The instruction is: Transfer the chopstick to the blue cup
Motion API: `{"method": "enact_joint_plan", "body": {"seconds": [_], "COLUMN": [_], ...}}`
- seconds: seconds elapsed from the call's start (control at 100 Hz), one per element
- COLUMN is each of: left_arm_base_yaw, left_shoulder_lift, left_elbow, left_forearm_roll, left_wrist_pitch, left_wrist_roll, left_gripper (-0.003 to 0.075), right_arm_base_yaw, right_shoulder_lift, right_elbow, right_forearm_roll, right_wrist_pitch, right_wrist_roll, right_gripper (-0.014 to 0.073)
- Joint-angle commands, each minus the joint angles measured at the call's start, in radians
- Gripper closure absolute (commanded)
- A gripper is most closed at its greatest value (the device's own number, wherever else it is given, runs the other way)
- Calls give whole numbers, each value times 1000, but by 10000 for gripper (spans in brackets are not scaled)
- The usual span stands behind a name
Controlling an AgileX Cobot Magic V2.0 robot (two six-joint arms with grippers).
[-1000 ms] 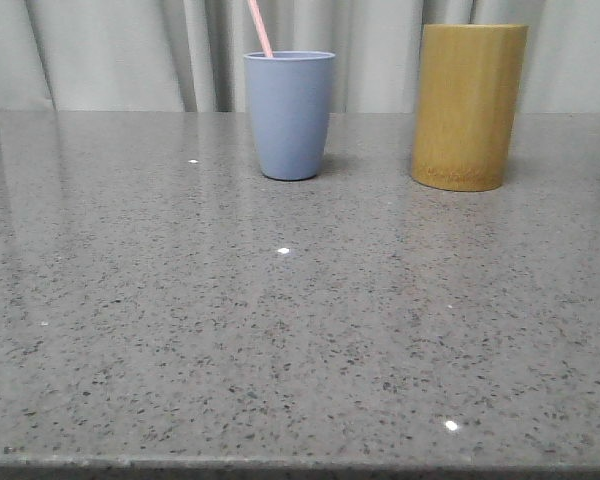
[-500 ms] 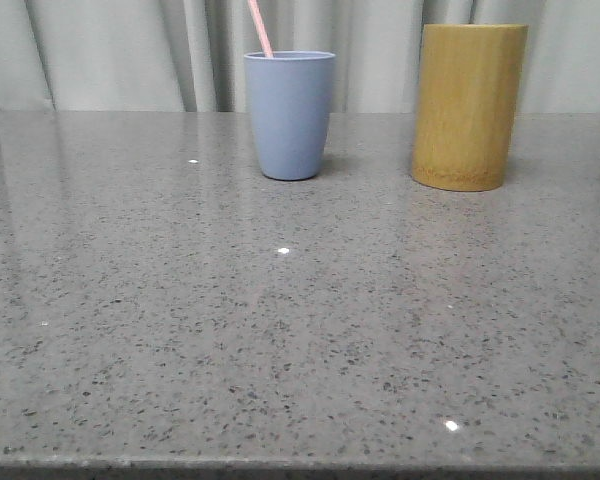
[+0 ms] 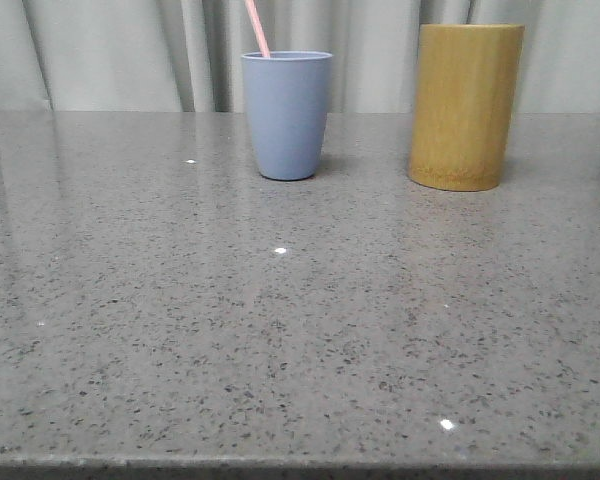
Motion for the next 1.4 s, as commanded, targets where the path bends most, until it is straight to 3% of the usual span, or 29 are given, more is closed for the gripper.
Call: {"method": "enact_joint_plan", "body": {"seconds": [0.0,0.21,0.4,0.6,0.84,1.12,1.39], "left_arm_base_yaw": [3,3,3,3,3,3,3], "left_shoulder_lift": [-34,-34,-34,-34,-34,-34,-34], "left_elbow": [8,8,8,8,8,8,8], "left_forearm_roll": [-10,-10,-10,-10,-10,-10,-10], "left_wrist_pitch": [-84,-84,-84,-84,-84,-84,-84], "left_wrist_roll": [-2,-2,-2,-2,-2,-2,-2], "left_gripper": [739,739,739,739,739,739,739], "right_arm_base_yaw": [-60,-242,-365,-471,-505,-513,-513], "right_shoulder_lift": [18,-5,-106,-219,-301,-320,-320], "right_elbow": [22,213,417,635,786,794,794], "right_forearm_roll": [14,156,240,310,458,479,479], "right_wrist_pitch": [-184,-584,-743,-754,-754,-649,-642], "right_wrist_roll": [2,-49,-70,-82,-209,-234,-234], "right_gripper": [656,656,656,656,656,656,656]}}
